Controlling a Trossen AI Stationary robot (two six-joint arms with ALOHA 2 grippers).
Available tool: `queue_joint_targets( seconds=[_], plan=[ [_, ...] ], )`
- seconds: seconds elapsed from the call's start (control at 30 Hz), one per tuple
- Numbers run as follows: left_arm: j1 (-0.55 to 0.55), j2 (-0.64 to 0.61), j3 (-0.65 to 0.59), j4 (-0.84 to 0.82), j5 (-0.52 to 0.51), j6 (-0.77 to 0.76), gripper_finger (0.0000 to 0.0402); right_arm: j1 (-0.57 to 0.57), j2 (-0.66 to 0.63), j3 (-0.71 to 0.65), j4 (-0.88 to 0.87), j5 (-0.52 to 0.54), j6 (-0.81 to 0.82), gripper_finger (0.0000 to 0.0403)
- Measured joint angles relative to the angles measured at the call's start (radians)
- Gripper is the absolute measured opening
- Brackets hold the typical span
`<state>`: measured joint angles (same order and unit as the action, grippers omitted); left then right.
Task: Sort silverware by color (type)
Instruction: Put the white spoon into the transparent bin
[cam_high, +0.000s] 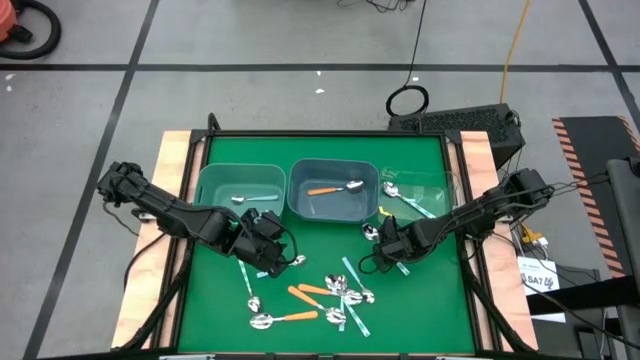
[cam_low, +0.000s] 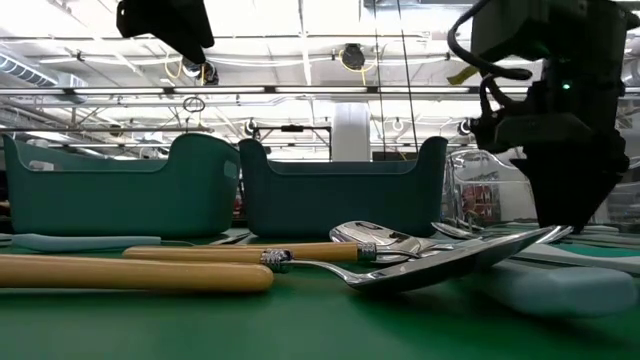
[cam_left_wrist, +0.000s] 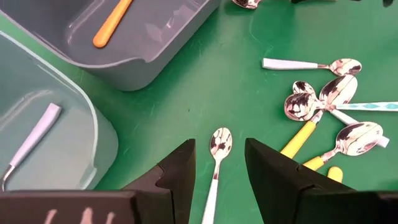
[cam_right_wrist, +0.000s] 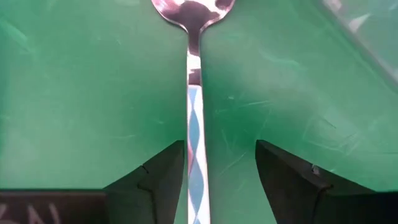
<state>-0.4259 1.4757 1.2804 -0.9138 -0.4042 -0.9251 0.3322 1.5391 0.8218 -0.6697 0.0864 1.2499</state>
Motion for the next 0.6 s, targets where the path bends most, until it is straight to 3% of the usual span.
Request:
queue_joint_targets(
  seconds=[0.3,0.6],
  plan=[
    [0.0,0.0,0.0,-0.001,-0.002,0.041,0.0145,0.001,-0.004,-0.033,0.038,0.005,0.047,0.0151],
    [0.0,0.0,0.0,-0.001,-0.035,0.087,0.0145,0.008,-0.002,-0.036,0.036,0.024,0.048,0.005]
  ],
)
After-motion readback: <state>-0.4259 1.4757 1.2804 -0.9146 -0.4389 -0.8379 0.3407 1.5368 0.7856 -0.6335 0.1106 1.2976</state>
